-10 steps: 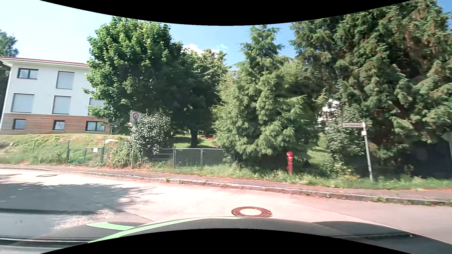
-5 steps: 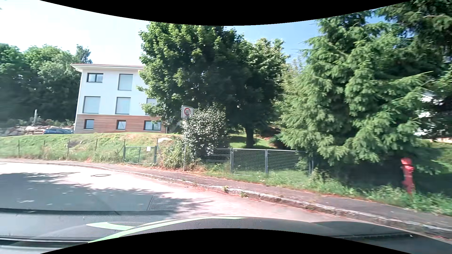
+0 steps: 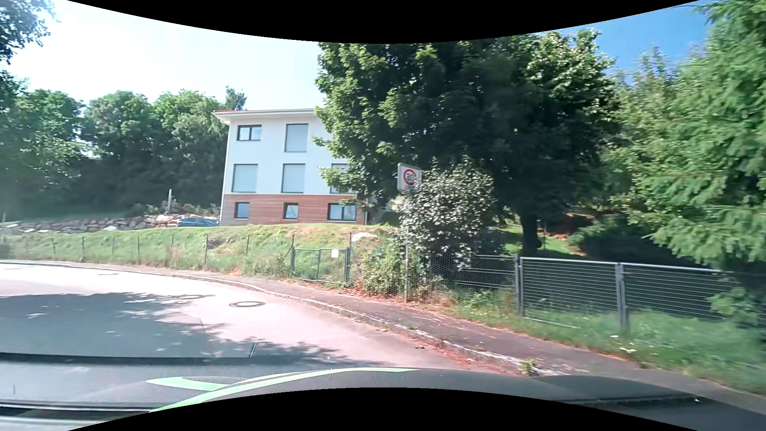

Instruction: Follow the waypoints while adhering to traffic rules and regulations

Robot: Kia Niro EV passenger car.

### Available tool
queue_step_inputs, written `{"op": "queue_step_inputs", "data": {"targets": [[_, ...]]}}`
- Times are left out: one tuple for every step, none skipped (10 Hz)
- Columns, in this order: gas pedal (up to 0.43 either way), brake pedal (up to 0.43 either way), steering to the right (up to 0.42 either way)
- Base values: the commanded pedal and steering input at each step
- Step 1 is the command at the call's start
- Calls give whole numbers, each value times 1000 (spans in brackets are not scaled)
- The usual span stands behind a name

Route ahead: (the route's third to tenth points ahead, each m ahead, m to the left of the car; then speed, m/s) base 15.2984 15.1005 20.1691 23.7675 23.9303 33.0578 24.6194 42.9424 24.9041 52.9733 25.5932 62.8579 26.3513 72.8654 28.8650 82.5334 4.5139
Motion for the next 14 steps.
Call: {"op": "queue_step_inputs", "data": {"targets": [[150,0,-419],[157,0,-412],[157,0,-395],[157,0,-365],[157,0,-339],[157,0,-324],[157,0,-312],[157,0,-302],[157,0,-297],[157,0,-290],[169,0,-279],[169,0,-266],[169,0,-252],[169,0,-230]]}}
